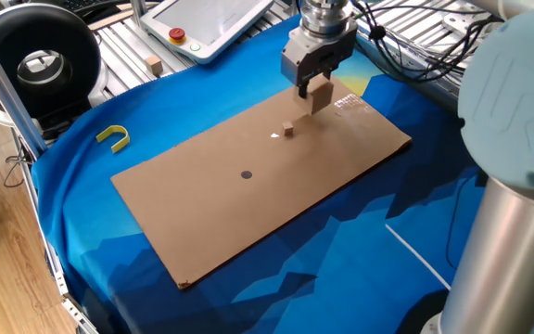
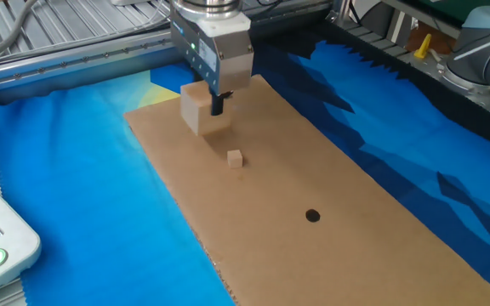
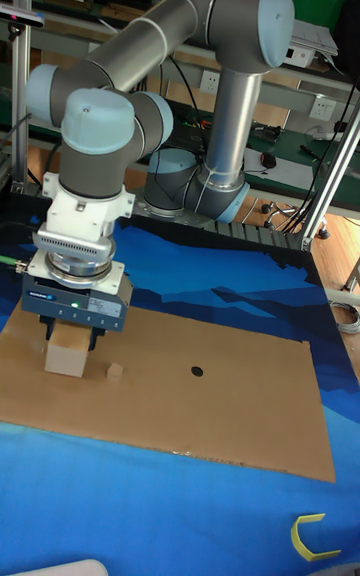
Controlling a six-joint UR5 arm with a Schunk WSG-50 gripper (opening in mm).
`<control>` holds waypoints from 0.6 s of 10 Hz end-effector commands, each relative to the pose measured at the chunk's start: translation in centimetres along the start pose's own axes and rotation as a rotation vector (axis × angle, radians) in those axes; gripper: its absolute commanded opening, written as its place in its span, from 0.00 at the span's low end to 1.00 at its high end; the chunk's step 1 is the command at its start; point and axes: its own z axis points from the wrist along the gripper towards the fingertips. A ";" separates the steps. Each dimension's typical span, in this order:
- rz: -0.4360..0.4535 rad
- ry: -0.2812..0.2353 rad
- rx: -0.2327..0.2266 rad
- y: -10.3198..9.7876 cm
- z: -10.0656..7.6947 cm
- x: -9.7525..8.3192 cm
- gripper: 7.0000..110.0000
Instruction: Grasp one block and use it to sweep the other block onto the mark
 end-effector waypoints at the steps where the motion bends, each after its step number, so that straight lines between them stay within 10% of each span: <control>1: 0.026 0.006 -0.023 1.2 0.6 -1.2 0.00; 6: -0.082 0.021 -0.024 2.6 1.8 -2.2 0.00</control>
